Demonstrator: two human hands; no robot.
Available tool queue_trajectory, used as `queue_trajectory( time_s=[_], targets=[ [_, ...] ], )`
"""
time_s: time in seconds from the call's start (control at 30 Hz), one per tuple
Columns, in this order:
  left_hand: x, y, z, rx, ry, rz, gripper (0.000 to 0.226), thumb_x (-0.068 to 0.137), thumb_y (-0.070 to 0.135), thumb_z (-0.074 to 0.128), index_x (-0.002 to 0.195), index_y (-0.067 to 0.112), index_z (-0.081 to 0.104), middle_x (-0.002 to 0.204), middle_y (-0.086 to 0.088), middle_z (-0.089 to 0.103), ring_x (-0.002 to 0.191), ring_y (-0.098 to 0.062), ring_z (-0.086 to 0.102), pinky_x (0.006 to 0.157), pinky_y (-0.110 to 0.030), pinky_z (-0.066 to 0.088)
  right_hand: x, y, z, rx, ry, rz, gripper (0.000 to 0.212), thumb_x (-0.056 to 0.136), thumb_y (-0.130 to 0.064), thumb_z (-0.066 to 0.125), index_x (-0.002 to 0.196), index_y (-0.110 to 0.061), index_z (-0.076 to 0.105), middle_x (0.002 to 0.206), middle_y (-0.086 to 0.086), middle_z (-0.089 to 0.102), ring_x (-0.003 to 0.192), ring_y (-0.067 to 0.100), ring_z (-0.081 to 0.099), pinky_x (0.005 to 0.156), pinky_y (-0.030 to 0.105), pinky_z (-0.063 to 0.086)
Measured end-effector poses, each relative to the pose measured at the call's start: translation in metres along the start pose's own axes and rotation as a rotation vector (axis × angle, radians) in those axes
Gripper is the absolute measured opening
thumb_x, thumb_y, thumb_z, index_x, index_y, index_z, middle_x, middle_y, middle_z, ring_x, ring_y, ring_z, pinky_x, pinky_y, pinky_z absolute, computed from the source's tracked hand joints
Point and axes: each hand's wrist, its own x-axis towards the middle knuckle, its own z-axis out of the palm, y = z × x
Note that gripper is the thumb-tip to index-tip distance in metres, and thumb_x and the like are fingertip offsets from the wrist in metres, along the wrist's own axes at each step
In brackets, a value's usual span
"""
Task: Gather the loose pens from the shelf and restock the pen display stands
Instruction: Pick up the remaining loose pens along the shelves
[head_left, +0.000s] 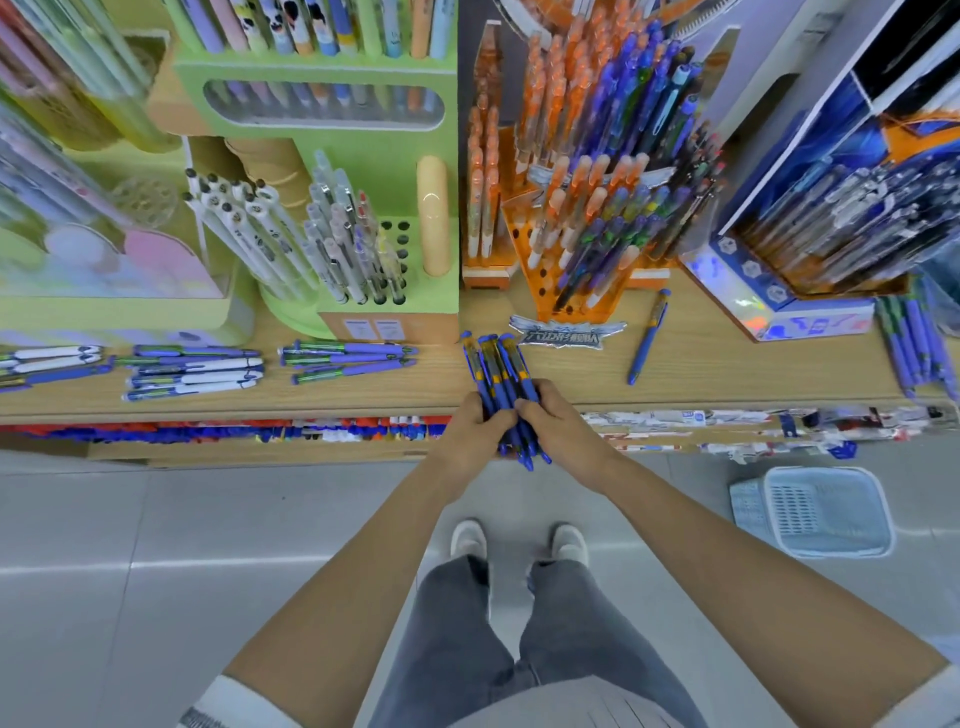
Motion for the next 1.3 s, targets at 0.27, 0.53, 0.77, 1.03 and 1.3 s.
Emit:
queue_trajectory(
  time_s=[0.27, 0.53, 0.77, 1.03, 1.3],
  targets=[
    [-0.011, -0.014, 0.063, 0.041, 0.027, 0.038, 0.025, 0.095, 0.009, 0.051, 0.119, 0.003, 0.052, 0.107, -0.023, 0.064, 0.084, -0.025, 0.064, 0.062, -0.026, 0.054, -0.034, 0.027, -0.056, 0.07, -0.026, -0.011, 0.023, 0.102, -0.017, 0.044, 0.125, -0.014, 0.046, 0.112, 0.002, 0.057, 0.104, 0.015, 0.058, 0.097, 0.035, 0.049],
    [-0.004, -0.003, 0.167, -0.022, 0.045, 0.097, 0.025, 0.095, 0.009, 0.055, 0.12, 0.004, 0.054, 0.102, -0.014, 0.065, 0.089, -0.023, 0.065, 0.074, -0.03, 0.057, -0.053, 0.048, -0.158, 0.084, 0.025, -0.066, 0.021, 0.1, -0.015, 0.049, 0.121, -0.013, 0.052, 0.115, 0.011, 0.06, 0.103, 0.02, 0.06, 0.098, 0.04, 0.047],
    [0.026, 0.026, 0.216, 0.079, -0.017, 0.109, 0.009, 0.094, 0.009, 0.055, 0.1, 0.015, 0.057, 0.091, -0.018, 0.062, 0.076, -0.025, 0.06, 0.067, -0.042, 0.054, -0.042, 0.052, -0.217, 0.169, 0.139, -0.069, 0.022, 0.097, -0.013, 0.056, 0.118, -0.006, 0.054, 0.1, 0.013, 0.064, 0.088, 0.022, 0.061, 0.082, 0.039, 0.051],
    [0.075, 0.061, 0.217, 0.233, -0.031, 0.065, 0.017, 0.087, 0.009, 0.058, 0.104, 0.009, 0.063, 0.096, -0.022, 0.067, 0.085, -0.031, 0.066, 0.076, -0.045, 0.056, 0.004, 0.044, -0.23, 0.259, 0.23, -0.023, 0.022, 0.096, -0.007, 0.056, 0.117, -0.003, 0.055, 0.09, 0.005, 0.066, 0.071, 0.009, 0.063, 0.062, 0.019, 0.051],
    [0.105, 0.075, 0.204, 0.42, 0.036, 0.056, 0.033, 0.075, 0.027, 0.067, 0.098, 0.003, 0.065, 0.087, -0.015, 0.069, 0.074, -0.029, 0.064, 0.075, -0.044, 0.054, 0.04, 0.034, -0.232, 0.21, 0.289, 0.022, 0.031, 0.09, -0.007, 0.065, 0.118, 0.002, 0.056, 0.09, 0.006, 0.065, 0.08, 0.019, 0.062, 0.07, 0.028, 0.051]
  ],
)
